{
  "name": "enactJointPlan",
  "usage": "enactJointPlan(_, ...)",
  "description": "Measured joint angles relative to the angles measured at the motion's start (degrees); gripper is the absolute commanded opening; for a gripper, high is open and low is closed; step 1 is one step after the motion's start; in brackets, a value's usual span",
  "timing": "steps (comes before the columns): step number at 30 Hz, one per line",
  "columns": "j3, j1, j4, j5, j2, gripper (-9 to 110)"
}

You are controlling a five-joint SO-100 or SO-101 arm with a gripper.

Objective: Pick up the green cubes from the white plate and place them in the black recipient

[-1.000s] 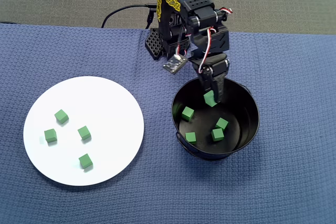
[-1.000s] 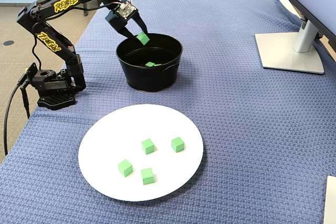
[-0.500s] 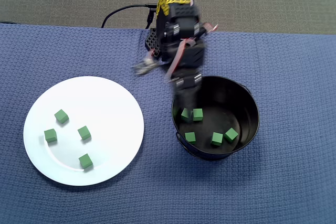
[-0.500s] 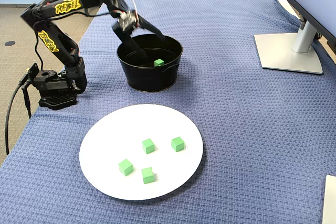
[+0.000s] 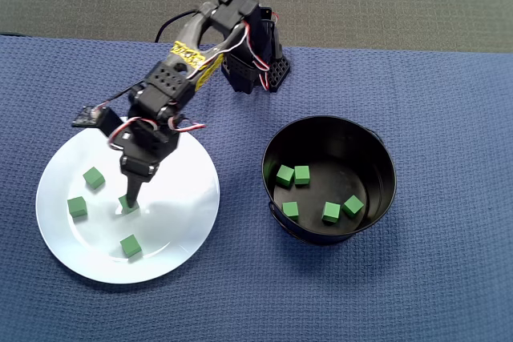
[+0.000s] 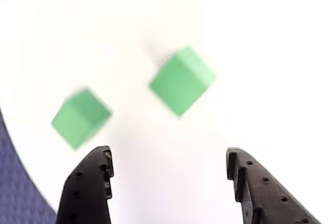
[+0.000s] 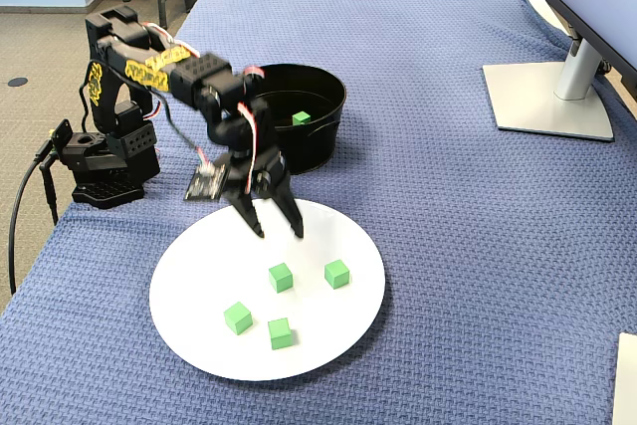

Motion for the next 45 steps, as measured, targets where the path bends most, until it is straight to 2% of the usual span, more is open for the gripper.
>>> enactJointPlan(2, -0.62, 1.14, 0.00, -3.43, -0.62, 30)
enactJointPlan(11, -1.49, 1.58, -3.52, -31.82, -6.68, 30)
enactJointPlan(16, -4.83, 1.41, -3.52, -39.73, -9.58, 31)
enactJointPlan(23, -4.92, 0.00, -3.52, -44.56, -9.67, 31)
enactJointPlan(39, -2.99, 2.64, -9.40, -45.53, -11.87, 24)
enactJointPlan(42, -2.99, 2.99, -9.49, -45.53, -11.95, 18)
enactJointPlan(45, -2.99, 2.29, -9.58, -45.53, -11.95, 4)
